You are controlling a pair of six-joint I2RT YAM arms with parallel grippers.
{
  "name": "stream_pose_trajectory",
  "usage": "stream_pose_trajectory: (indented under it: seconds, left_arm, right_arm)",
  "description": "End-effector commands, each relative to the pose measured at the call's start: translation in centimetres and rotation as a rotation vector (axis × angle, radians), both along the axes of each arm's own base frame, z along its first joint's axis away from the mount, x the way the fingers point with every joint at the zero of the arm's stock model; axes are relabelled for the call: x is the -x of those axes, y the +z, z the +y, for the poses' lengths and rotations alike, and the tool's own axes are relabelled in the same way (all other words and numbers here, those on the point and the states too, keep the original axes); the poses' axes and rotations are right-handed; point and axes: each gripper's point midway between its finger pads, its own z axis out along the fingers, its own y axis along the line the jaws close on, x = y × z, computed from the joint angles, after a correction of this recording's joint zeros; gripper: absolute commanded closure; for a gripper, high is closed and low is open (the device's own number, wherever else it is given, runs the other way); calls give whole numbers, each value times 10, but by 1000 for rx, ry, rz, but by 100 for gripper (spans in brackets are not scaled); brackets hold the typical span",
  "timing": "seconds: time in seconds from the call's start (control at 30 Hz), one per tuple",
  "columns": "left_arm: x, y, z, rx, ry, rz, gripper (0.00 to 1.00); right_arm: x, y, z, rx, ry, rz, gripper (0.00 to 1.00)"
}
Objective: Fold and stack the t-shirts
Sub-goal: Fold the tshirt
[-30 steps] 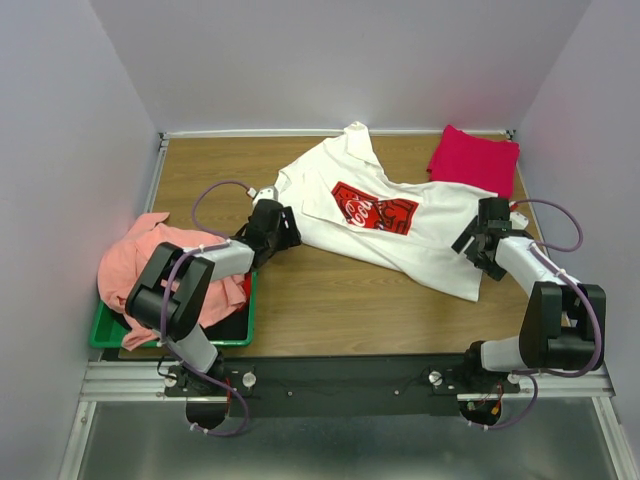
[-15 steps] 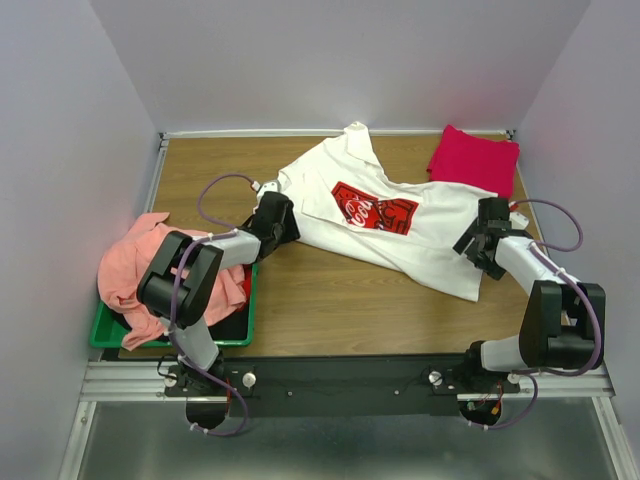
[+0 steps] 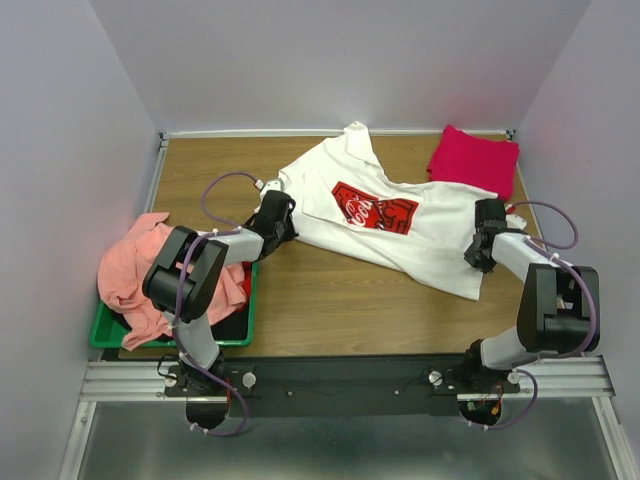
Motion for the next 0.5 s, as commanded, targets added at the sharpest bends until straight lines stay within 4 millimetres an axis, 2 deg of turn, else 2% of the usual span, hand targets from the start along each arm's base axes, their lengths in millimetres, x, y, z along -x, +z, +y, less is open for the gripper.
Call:
stream_pose_trajectory:
  seconds: [0.0, 0.13, 0.17, 0.3, 0.47]
  left_arm:
    - [8, -11, 8, -42, -11, 43, 100]
    - [8, -6, 9, -38, -10, 33, 100]
    - [9, -6, 10, -39, -10, 34, 100]
    - [10, 5, 11, -30, -6, 15, 100]
    - [13, 21, 20, -48, 17, -14, 100]
  right_arm:
    - [-1, -1, -16, 66, -40, 13, 76]
    - [-3, 0, -20, 78, -47, 12, 92]
    - [-3, 1, -22, 85, -52, 14, 99]
    - [-2, -3, -26, 100, -57, 34, 100]
    - [-3, 5, -37, 159, -79, 32, 100]
